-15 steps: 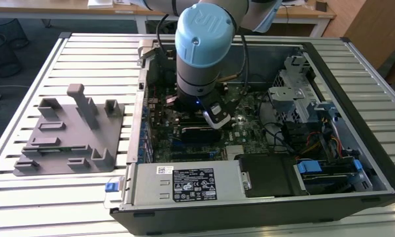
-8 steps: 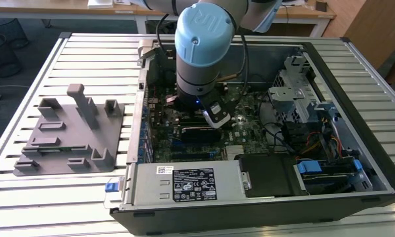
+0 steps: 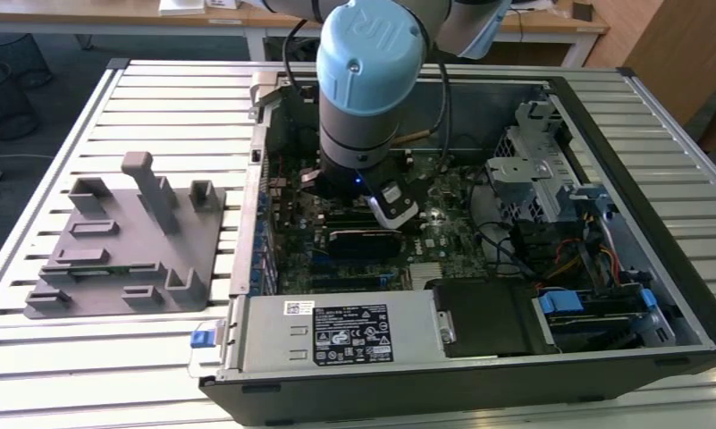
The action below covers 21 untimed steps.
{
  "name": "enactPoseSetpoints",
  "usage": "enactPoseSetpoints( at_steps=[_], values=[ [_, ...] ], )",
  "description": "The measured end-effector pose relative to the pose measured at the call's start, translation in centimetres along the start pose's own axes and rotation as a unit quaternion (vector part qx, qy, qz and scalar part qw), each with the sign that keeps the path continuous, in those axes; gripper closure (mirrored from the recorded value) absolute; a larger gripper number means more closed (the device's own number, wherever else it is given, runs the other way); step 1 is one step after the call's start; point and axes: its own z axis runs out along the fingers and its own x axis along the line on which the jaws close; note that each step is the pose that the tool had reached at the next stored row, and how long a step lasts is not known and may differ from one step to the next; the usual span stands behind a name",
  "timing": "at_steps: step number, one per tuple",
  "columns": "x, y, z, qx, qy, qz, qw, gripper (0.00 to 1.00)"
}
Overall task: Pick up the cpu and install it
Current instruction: 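Install the second cpu locking lever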
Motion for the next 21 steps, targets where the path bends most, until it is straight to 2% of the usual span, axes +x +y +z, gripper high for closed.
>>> enactPoseSetpoints(
  at_steps=[10, 21],
  values=[
    [-0.04, 0.25, -0.53, 0.0002, -0.0007, 0.0, 1.0, 0.89],
    [-0.06, 0.88, -2.35, 0.0, -0.0008, 0.0, 1.0, 0.89]
  ],
)
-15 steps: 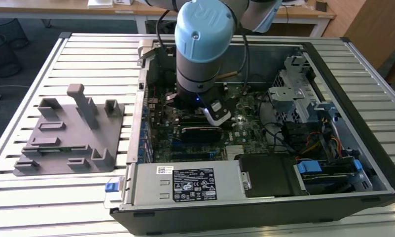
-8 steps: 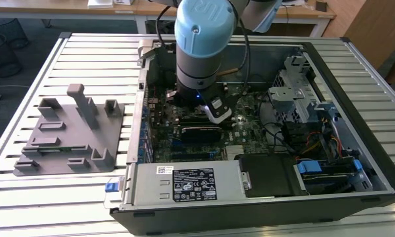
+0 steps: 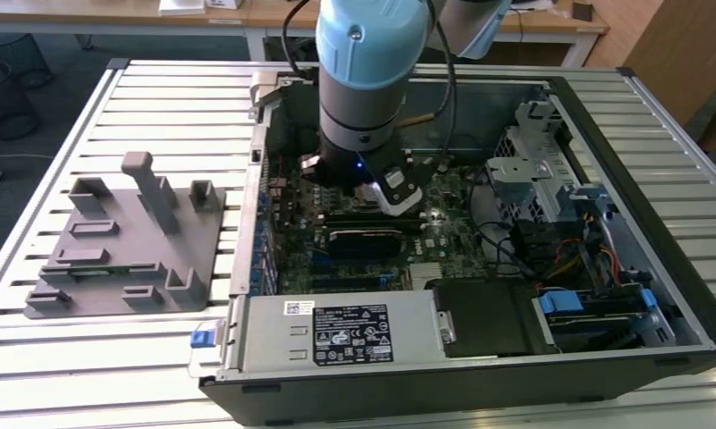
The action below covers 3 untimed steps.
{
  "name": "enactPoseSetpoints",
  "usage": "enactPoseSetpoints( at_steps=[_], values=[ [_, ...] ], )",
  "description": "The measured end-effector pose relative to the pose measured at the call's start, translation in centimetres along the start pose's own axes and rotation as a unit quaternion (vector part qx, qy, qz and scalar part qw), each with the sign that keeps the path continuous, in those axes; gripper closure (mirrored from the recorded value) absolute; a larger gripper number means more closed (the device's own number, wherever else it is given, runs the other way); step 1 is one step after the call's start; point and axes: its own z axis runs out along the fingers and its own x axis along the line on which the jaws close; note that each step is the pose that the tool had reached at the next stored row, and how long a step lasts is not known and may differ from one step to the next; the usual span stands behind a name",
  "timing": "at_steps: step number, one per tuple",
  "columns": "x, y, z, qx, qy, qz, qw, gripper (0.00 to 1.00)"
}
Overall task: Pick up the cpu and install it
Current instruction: 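Install the second cpu locking lever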
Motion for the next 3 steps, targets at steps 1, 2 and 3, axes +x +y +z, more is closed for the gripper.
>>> enactPoseSetpoints(
  at_steps=[1, 2, 3],
  values=[
    [0.0, 0.08, -0.22, -0.0001, 0.0, 0.0, 1.0, 0.89],
    [-0.01, 0.15, -0.43, -0.0002, 0.0, 0.0, 1.0, 0.89],
    [-0.01, 0.21, -0.62, -0.0002, 0.0, 0.0, 1.0, 0.89]
  ],
)
